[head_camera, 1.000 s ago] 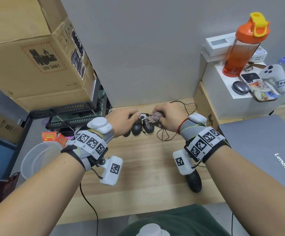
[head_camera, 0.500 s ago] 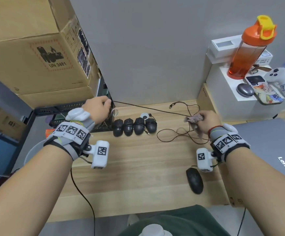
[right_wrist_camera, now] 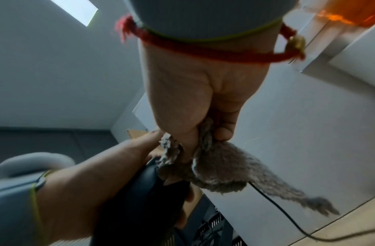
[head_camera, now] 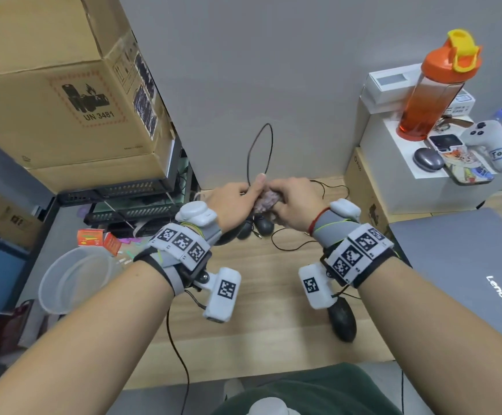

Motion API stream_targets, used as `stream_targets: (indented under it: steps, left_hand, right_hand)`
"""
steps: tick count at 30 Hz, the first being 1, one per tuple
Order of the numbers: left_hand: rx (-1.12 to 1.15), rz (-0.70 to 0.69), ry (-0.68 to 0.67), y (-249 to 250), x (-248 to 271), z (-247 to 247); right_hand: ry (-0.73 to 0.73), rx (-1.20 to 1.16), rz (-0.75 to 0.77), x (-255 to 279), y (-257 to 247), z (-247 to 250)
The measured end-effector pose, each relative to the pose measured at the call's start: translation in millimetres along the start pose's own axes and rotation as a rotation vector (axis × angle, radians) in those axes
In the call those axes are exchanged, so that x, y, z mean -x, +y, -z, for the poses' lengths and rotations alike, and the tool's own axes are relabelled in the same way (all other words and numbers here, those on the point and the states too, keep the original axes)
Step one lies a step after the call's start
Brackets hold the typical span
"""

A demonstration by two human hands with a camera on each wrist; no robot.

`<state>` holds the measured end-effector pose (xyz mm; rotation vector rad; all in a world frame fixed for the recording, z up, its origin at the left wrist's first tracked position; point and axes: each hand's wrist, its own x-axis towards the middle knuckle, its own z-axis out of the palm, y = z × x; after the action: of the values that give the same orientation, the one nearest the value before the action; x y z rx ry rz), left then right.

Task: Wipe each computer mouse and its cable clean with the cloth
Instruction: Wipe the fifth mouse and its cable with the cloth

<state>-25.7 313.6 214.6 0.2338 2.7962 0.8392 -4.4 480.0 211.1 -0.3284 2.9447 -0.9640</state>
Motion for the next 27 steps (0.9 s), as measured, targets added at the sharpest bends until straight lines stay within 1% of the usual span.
stream_targets:
  steps: [2, 4, 6, 10, 14, 16, 18, 21, 24, 27]
  left_hand:
    - [-0.010, -0.010, 0.028, 2.3, -1.6, 0.2]
    - [-0.002, -0.003, 0.045, -0.7, -2.6, -0.2]
    - [0.022, 0.037, 0.052, -5.7, -3.2, -0.9]
    - [0.066, 0.082, -0.031, -10.5, -5.8, 1.8]
    - [0.124, 0.043, -0.118, -12.0, -4.6, 5.6]
    - [0.188, 0.021, -0.140, -10.0, -2.5, 6.3]
    - [0.282, 0.031, -0.156, -9.9, -2.5, 8.0]
    - [0.560, 0.099, -0.207, -15.3, -4.4, 13.8]
    - [0.713, 0.132, -0.199, -21.1, -4.3, 23.2]
    - [0.812, 0.133, -0.143, -24.1, -2.0, 39.0]
  right_hand:
    - [-0.025, 0.029, 0.037, -0.7, -5.7, -5.5]
    - [-0.037, 0.046, 0.028, -1.8, -5.5, -8.3]
    - [-0.037, 0.046, 0.008, -2.6, -2.9, -9.0]
    - [-0.006, 0.068, -0.048, -5.0, 8.9, -8.4]
    - [0.017, 0.061, -0.067, -8.1, 16.6, -6.8]
    - [0.017, 0.053, -0.077, -8.9, 18.5, -7.9]
    - [0.022, 0.064, -0.093, -10.3, 23.5, -9.4]
    - [0.020, 0.061, -0.190, -7.9, 41.5, -10.5]
    - [0.026, 0.042, -0.330, 2.1, 64.2, -7.1]
    - [0.058, 0.052, -0.499, 17.1, 91.4, -2.2]
